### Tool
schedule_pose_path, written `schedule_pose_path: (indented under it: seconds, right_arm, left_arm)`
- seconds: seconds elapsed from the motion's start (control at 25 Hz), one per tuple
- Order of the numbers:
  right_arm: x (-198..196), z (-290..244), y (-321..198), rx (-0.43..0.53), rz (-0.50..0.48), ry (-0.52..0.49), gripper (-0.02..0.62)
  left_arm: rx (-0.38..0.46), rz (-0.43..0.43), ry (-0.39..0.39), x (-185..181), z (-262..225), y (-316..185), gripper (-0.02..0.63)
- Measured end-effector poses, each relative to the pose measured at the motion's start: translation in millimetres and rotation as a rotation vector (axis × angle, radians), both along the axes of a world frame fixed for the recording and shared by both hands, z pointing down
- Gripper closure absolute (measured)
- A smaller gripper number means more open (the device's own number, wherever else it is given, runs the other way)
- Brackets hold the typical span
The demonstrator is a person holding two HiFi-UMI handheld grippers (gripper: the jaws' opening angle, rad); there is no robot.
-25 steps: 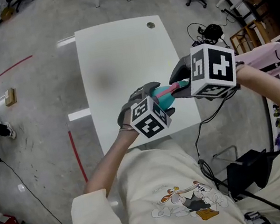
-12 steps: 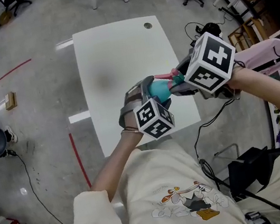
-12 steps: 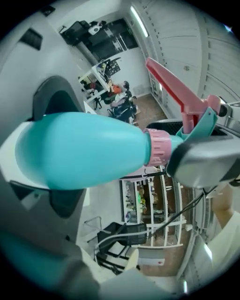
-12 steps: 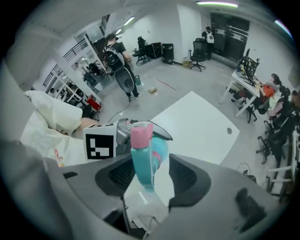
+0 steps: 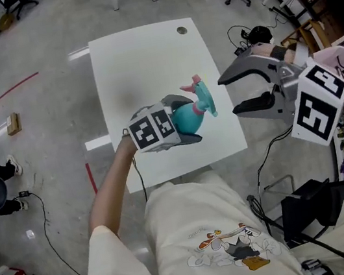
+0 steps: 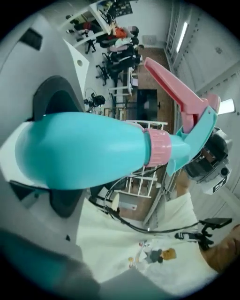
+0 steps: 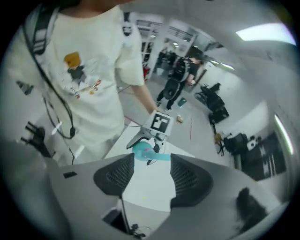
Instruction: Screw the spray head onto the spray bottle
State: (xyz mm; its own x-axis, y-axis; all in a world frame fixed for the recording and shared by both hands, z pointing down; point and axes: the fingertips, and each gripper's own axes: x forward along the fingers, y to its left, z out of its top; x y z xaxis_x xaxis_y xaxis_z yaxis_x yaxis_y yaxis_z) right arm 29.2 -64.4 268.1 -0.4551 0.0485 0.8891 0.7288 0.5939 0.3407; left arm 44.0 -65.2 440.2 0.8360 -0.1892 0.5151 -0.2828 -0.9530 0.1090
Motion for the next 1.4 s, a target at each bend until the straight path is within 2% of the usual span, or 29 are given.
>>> schedule_pose_path:
  seconds: [0.08, 0.28, 0.36, 0.68, 0.84, 1.0, 1.12, 1.24, 1.4]
  right_arm:
    - [2, 5, 14, 0.074, -0.134, 0.023, 0.364]
    - [8, 37, 30, 0.184, -0.339, 0.121, 0.364]
    - [13, 52, 34, 0.231, -0.416, 0.158, 0.363]
    - [21, 84, 58, 0.225, -0.578, 0.250, 0.367]
    - [25, 91, 66, 0.213, -0.618, 0.250, 0.453]
    - [28, 93, 68, 0.189, -0.604, 0.285, 0.465]
    - [32, 96, 65, 0.140, -0.521, 0.333, 0.466]
    - [33, 97, 53, 0.029, -0.332, 0.364, 0.466]
    - [27, 100, 29, -0.070, -0.029, 0.373, 0.466]
  left_arm:
    - [-0.013, 0.092, -0.002, 1, 0, 9, 0.193]
    - [-0.055, 0.333, 0.025, 15, -2, 43, 0.193]
    - [-0.071, 0.396, 0.045, 22, -3, 56, 0.192]
    - [-0.096, 0.506, 0.040, 39, 2, 79, 0.192]
    - [-0.089, 0.523, 0.031, 41, 0, 78, 0.192]
    - [-0.077, 0.523, 0.010, 40, 3, 78, 0.192]
    - [-0.064, 0.491, -0.009, 45, 6, 74, 0.192]
    - [-0.060, 0.402, 0.002, 50, 7, 62, 0.193]
    - [-0.037, 0.148, -0.038, 44, 10, 31, 0.193]
